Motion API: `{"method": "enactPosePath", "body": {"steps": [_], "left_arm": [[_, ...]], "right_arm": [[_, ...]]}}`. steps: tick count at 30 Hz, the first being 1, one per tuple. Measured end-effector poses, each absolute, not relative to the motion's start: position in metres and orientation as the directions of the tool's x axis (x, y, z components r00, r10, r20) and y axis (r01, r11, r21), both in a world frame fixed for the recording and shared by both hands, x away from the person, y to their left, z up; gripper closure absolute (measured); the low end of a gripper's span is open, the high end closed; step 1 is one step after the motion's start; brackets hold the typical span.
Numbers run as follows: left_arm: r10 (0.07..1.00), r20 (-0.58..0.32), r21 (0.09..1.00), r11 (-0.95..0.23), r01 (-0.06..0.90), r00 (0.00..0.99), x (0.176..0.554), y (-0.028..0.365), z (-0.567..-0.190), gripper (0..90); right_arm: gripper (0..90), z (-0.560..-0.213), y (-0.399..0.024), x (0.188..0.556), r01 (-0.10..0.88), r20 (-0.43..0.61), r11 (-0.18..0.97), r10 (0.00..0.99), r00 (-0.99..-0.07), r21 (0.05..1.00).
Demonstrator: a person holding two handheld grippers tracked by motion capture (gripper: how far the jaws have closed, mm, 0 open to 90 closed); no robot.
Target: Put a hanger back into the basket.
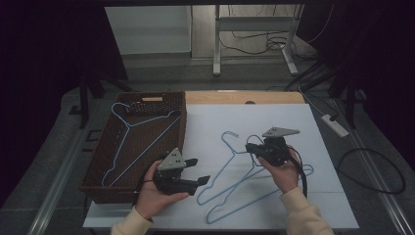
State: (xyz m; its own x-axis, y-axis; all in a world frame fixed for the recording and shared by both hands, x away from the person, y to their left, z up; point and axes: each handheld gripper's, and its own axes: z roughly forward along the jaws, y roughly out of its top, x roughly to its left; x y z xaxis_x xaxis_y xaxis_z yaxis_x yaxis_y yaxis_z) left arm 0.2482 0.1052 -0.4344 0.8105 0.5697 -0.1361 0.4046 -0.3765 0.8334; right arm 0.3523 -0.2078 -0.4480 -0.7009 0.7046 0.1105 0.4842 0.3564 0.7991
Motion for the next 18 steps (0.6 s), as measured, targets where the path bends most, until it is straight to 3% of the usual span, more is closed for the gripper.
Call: {"method": "enactPosePath", "body": {"steps": [18], "left_arm": [[0.531,-0.164,0.79,-0.433,0.433,0.831,0.258,0.059,-0.447,31.5]], "right_arm": [[87.2,-0.446,-0.207,0.35,0.473,0.107,0.355,0.699,-0.707,0.807]]}}
